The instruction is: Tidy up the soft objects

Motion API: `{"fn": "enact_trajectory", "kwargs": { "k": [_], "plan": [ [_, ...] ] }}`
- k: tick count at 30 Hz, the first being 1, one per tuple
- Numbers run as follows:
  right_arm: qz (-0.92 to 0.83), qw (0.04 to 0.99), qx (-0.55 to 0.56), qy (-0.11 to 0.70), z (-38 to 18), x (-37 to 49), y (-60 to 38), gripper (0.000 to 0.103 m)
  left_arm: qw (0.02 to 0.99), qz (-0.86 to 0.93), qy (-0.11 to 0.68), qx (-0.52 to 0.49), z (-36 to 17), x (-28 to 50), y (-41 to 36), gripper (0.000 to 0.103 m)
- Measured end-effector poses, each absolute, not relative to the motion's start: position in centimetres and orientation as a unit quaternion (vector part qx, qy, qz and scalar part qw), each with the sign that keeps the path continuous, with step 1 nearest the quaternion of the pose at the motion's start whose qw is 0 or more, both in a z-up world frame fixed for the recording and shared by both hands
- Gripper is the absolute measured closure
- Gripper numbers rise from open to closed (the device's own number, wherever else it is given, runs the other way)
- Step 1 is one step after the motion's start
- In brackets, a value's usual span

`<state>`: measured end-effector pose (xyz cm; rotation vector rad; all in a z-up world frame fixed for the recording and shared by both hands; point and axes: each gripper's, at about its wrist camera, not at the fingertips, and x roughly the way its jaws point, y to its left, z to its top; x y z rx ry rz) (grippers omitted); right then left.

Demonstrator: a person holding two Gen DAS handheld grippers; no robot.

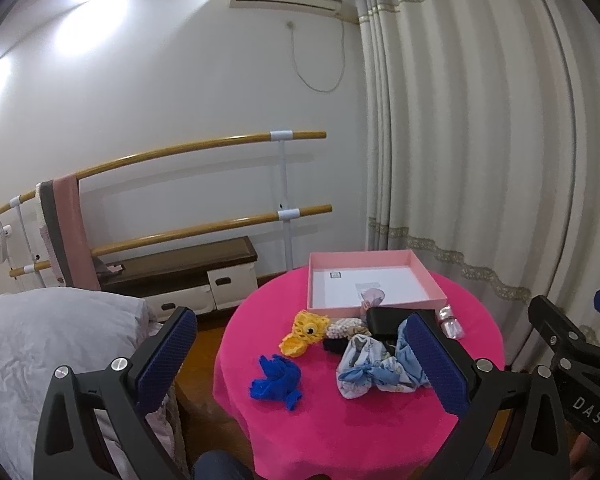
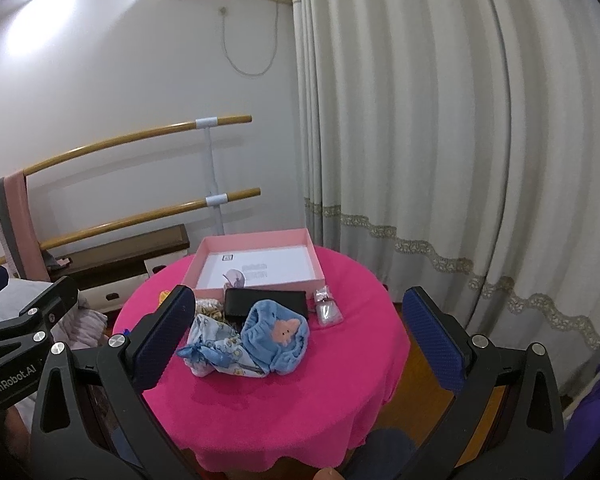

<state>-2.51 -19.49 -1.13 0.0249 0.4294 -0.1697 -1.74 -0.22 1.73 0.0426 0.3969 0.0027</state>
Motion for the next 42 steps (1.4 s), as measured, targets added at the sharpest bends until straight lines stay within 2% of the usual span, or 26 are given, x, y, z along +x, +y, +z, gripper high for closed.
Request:
{"fn": "enact_trajectory", "kwargs": {
  "k": [23, 33, 42],
  "plan": [
    [-0.079, 0.98, 0.009, 0.184, 0.7, -4.2, -19.0, 0.0, 0.987, 0.015, 0.162, 0.011, 2.5, -4.1, 0.2, 0.0],
    [-0.078, 0.979, 0.01, 0.186, 0.2, -4.0, -19.1, 0.0, 0.986, 0.019, 0.164, 0.017, 2.4, -3.7, 0.1, 0.0],
    [-0.068, 0.972, 0.003, 0.223, -1.9, -2.0, -18.8, 0.0, 0.98, 0.017, 0.197, 0.023, 0.6, -1.1, -0.3, 0.0]
  ]
}}
